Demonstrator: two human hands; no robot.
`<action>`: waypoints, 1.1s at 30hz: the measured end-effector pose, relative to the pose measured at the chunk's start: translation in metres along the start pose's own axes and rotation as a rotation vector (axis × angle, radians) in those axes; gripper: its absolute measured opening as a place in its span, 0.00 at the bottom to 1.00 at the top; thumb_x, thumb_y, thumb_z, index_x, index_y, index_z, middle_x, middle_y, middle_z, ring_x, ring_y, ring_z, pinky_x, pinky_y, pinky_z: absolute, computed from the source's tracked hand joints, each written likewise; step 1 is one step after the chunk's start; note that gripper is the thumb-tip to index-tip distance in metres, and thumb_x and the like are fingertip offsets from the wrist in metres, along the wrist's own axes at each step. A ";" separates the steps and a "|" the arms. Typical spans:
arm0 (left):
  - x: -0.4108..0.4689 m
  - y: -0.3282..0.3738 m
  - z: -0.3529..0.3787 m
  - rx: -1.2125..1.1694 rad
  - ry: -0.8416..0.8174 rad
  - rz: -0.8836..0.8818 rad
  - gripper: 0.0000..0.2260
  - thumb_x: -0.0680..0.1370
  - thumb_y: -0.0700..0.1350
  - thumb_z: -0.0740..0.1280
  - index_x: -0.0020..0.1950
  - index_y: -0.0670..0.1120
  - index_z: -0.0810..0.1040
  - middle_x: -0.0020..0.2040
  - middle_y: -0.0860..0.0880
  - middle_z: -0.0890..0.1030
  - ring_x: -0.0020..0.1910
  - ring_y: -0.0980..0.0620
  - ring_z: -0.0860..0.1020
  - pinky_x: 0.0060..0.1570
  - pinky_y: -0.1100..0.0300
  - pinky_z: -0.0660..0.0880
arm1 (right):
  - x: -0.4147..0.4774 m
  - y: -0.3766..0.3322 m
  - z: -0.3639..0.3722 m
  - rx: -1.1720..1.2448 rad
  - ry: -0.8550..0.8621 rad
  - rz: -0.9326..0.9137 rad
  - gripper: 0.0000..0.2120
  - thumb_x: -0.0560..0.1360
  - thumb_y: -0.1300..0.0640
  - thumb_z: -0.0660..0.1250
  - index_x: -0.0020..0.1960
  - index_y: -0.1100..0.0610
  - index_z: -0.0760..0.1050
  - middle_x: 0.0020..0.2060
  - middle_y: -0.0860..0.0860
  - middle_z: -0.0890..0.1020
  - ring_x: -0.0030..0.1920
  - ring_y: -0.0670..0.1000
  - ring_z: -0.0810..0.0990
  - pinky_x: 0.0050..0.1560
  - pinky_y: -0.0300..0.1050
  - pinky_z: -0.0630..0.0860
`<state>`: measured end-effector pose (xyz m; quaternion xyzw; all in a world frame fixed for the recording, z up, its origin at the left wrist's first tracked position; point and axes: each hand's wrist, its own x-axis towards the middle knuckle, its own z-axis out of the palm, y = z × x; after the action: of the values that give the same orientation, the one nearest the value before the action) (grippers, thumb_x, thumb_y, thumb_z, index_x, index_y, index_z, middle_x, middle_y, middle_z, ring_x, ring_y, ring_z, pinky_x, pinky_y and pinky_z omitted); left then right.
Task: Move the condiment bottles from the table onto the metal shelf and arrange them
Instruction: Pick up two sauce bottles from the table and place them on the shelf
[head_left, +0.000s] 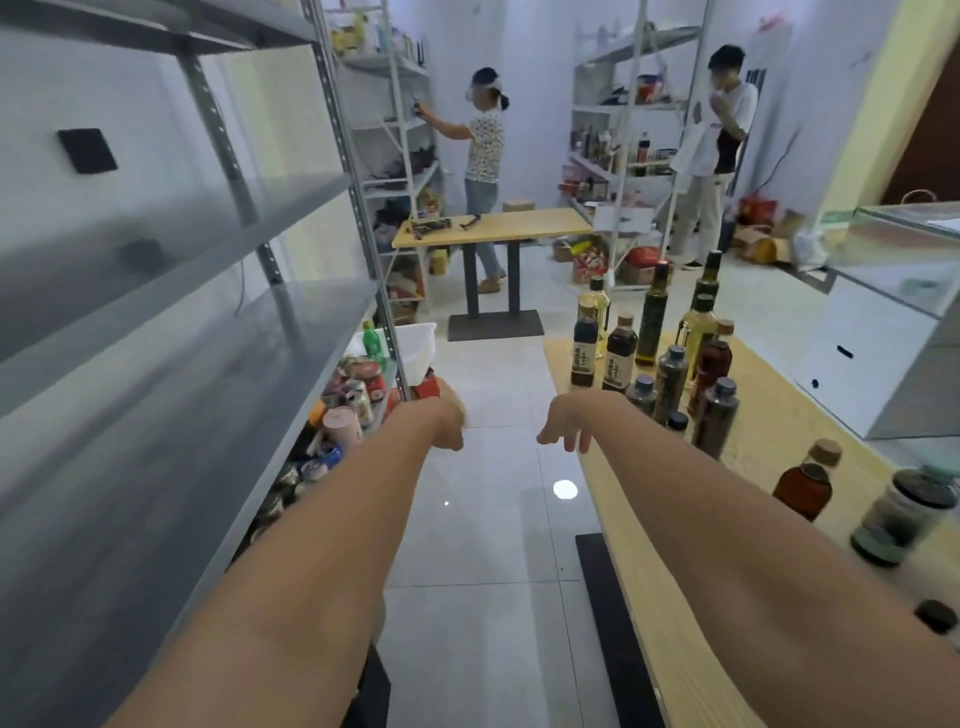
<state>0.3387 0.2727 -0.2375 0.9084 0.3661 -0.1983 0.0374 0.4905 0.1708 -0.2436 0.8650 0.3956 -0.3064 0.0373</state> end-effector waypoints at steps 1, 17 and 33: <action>0.018 -0.004 -0.003 0.035 0.019 0.012 0.19 0.78 0.49 0.64 0.66 0.43 0.73 0.65 0.43 0.74 0.62 0.41 0.73 0.63 0.49 0.70 | 0.012 -0.002 -0.004 0.019 0.011 0.008 0.21 0.78 0.48 0.62 0.66 0.60 0.71 0.58 0.57 0.80 0.51 0.56 0.80 0.57 0.50 0.75; 0.287 -0.065 -0.029 0.010 0.314 0.316 0.21 0.80 0.52 0.60 0.70 0.44 0.62 0.63 0.43 0.72 0.60 0.42 0.73 0.53 0.50 0.68 | 0.203 0.001 -0.037 0.336 0.334 0.273 0.20 0.78 0.53 0.63 0.68 0.58 0.69 0.65 0.55 0.74 0.64 0.56 0.72 0.62 0.48 0.70; 0.531 0.012 -0.089 -0.058 0.293 0.496 0.27 0.78 0.54 0.65 0.72 0.45 0.60 0.65 0.42 0.72 0.61 0.42 0.73 0.54 0.51 0.72 | 0.380 0.081 -0.094 0.721 0.580 0.557 0.20 0.76 0.57 0.66 0.67 0.56 0.69 0.61 0.56 0.77 0.58 0.57 0.76 0.56 0.51 0.75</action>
<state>0.7233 0.6287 -0.3622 0.9878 0.1396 -0.0392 0.0572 0.7848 0.3957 -0.3947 0.9441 0.0151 -0.1500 -0.2931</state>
